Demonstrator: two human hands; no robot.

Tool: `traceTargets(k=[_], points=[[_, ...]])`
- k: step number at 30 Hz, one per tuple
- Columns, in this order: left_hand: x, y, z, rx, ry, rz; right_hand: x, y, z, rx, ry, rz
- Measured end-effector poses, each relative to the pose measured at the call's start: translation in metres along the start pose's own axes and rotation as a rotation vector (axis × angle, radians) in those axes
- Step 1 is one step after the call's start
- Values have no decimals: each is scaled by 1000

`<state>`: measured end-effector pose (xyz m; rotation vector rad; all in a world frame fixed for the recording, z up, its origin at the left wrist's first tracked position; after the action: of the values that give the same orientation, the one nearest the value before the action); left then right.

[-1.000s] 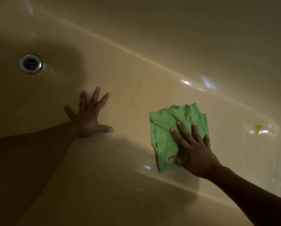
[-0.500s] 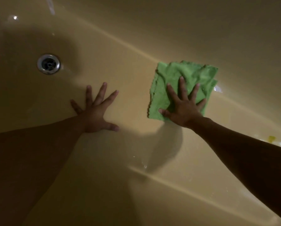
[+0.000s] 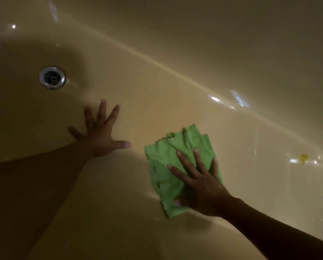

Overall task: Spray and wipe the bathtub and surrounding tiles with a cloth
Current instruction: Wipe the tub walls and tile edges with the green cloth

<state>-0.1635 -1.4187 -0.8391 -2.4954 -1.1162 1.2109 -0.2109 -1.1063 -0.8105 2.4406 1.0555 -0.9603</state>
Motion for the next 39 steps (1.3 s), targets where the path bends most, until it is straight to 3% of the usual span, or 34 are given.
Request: traceTargets(k=[4,8,14,19,26,31,39], points=[[0,12,-9,-18,33,-8,4,-62,-10,133,58,46],[-3,16,-12,-27,58,-2,-24,-112,19,271,8,152],[-3,13,-8,-44,86,7,-93,-103,98,466,-169,335],[-5,12,-2,-49,76,20,-122,-21,136,331,-233,193],[-10,14,0,-12,50,-16,-84,54,101,34,-229,18],[-19,25,0,18,75,10,-42,48,51,-25,-151,16],[-34,35,3,18,107,76,-38,-44,35,187,-20,120]])
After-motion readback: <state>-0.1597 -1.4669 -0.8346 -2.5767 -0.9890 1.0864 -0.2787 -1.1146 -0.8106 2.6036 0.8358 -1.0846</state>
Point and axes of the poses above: each hand's wrist, its own z-axis towards the middle knuckle, its own x-axis out of the palm, y = z × x, the point moved 8 cm from there along z, towards the middle knuckle, and after that the axes turned 11 degrees about x, right-handed, at the moved point
